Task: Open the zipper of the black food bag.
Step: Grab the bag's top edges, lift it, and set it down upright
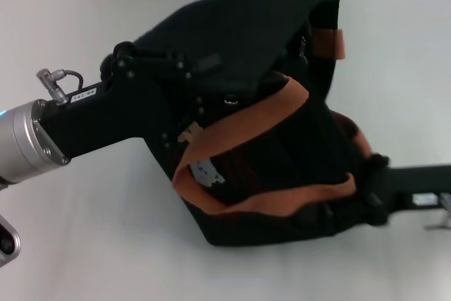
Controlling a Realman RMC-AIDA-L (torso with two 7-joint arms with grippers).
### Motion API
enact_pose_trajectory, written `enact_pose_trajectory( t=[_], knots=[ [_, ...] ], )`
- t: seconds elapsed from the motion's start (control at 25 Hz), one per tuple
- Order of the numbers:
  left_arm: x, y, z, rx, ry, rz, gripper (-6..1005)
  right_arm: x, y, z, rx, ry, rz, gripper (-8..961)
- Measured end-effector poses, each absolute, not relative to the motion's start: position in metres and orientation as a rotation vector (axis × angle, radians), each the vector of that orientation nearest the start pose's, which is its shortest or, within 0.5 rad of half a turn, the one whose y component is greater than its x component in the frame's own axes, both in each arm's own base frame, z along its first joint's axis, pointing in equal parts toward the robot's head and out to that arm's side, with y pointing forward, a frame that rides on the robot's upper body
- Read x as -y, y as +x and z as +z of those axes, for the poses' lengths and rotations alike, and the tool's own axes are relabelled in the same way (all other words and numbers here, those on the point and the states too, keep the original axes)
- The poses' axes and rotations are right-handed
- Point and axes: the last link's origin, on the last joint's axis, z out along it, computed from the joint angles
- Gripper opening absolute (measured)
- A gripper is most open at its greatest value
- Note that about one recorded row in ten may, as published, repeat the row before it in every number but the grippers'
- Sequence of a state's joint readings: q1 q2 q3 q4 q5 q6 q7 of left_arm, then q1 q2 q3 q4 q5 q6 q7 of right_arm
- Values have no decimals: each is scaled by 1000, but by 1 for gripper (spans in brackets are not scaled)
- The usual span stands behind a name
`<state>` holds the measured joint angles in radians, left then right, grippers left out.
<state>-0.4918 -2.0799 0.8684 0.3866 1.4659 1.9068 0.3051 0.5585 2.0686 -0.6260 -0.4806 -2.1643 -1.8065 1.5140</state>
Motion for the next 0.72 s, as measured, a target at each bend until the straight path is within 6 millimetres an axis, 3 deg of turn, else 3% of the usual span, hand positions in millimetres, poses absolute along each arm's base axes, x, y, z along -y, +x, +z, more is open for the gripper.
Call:
enact_pose_trajectory(
  t=[0.24, 0.4, 0.52, 0.72],
  knots=[
    [-278, -216, -5, -1214, -1856, -919, 103, -305, 233, -45, -973, -3015, 796, 789],
    [-276, -215, -11, -1224, -1884, -934, 103, -314, 231, -49, -956, -2984, 777, 788],
    [-275, -215, -13, -1220, -1895, -936, 103, -309, 235, -47, -970, -2982, 795, 787],
    [-276, -217, -15, -1214, -1908, -924, 103, -292, 249, -21, -976, -2921, 937, 785]
  ],
)
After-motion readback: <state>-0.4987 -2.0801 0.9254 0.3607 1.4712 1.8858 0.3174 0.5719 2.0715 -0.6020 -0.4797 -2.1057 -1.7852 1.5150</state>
